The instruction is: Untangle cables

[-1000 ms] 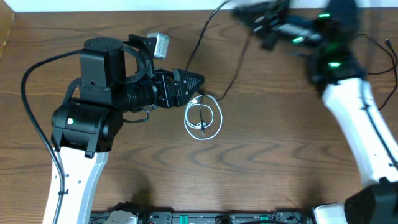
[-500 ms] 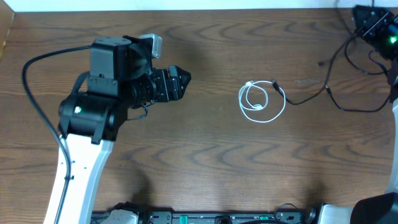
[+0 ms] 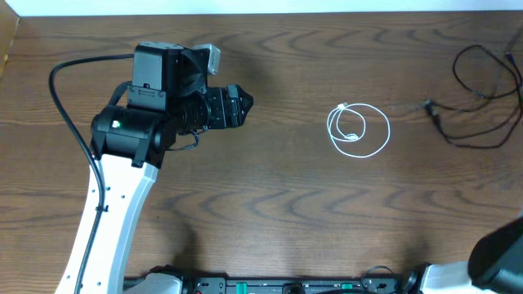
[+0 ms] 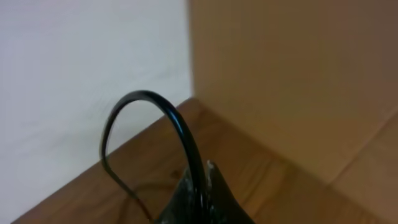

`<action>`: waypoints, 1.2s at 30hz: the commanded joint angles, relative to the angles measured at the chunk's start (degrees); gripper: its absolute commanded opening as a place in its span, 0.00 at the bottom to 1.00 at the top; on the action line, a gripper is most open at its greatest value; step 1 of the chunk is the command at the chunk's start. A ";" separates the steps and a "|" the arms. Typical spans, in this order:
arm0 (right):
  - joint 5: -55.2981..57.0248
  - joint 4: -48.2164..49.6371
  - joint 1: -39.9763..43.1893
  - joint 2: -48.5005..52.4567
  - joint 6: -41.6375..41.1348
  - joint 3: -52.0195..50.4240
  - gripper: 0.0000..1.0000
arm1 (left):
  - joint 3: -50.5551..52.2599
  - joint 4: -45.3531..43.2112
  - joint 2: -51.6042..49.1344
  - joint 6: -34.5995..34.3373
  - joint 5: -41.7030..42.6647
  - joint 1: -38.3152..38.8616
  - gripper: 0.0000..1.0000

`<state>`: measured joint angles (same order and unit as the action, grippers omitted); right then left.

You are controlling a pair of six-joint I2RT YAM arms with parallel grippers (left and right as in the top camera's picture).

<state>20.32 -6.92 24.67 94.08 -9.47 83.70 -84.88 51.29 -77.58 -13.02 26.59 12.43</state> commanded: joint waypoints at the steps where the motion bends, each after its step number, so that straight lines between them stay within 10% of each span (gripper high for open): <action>1: -1.27 2.93 3.19 4.92 3.98 0.31 0.01 | -0.74 0.61 -0.04 2.78 -0.72 -0.13 0.78; 2: -3.19 3.06 3.76 6.38 3.93 0.31 0.22 | -0.74 0.98 -0.04 3.26 -0.72 -0.13 0.77; 3: -6.32 2.64 4.22 8.07 3.43 0.31 0.83 | -0.74 1.42 -0.04 4.04 -0.74 -0.15 0.77; 4: -9.25 0.85 4.26 9.18 1.20 0.31 0.99 | -0.74 1.84 -0.04 5.27 -0.74 -0.13 0.78; 13: -57.53 -17.92 -2.36 8.57 -5.05 0.31 0.99 | -0.74 2.03 -0.46 5.03 -0.76 -0.15 0.78; 19: -42.86 -38.18 -19.17 8.59 9.90 -0.35 0.99 | -0.74 2.01 -2.32 4.31 -5.44 -0.37 0.77; 21: -38.07 -40.11 -25.35 8.59 17.22 -2.23 0.75 | -0.74 2.03 -2.93 3.93 -5.46 -1.01 0.77; 25: -32.72 -39.56 -35.06 9.49 30.47 -6.78 0.62 | -0.74 2.01 -3.76 3.32 -5.46 -1.81 0.78; 36: -33.18 -38.49 -37.90 19.89 36.13 -7.06 0.49 | -0.74 2.03 -3.76 3.30 -5.40 -1.81 0.77</action>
<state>-12.78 -45.82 -12.73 112.36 24.88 76.75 -84.88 53.34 -80.90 -9.19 21.89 10.92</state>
